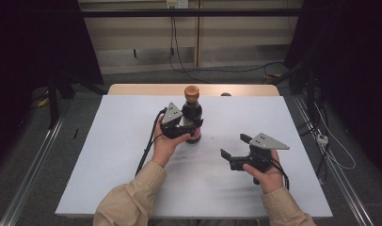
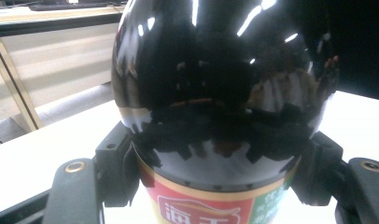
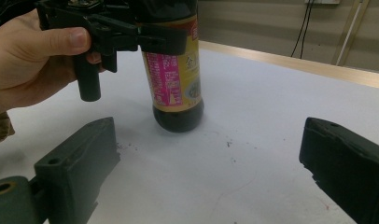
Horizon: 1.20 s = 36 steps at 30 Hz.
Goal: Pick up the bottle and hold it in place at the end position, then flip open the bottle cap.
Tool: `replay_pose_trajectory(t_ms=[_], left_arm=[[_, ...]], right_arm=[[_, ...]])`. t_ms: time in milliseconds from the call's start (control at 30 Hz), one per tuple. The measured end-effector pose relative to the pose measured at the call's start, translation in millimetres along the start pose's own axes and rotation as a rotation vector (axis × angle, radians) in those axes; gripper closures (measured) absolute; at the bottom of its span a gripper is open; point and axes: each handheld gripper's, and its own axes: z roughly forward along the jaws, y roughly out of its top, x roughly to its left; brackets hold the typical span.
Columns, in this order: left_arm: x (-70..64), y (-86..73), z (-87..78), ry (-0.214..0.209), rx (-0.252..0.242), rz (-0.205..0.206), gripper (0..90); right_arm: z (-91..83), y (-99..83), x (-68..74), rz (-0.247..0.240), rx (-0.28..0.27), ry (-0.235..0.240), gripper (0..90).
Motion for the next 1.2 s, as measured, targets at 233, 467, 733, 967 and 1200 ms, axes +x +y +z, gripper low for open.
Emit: replay_pose_trajectory(t_ms=[233, 467, 733, 967, 1200], left_arm=[[0.2, 0.0, -0.5, -0.003, 0.002, 0.003, 29.7], [-0.3, 0.1, -1.3, 0.008, 0.005, 0.002, 29.8], [0.1, -0.4, -0.6, 0.0, 0.001, 0.001, 29.8], [-0.6, -0.7, -1.2, 0.004, 0.001, -0.001, 29.8], [-0.9, -0.9, -2.0, 0.004, 0.001, -0.003, 29.8]], right_arm=[[3.0, 6.2, -2.6, 0.015, 0.002, 0.006, 3.8], [4.6, 15.6, 0.1, 0.01, -0.007, 0.0, 2.7], [5.4, 27.9, -0.3, 0.021, -0.027, 0.009, 4.1], [9.5, 41.7, 0.7, 0.011, -0.024, 0.024, 9.3], [12.8, 56.8, -0.1, 0.046, -0.026, 0.049, 19.5]])
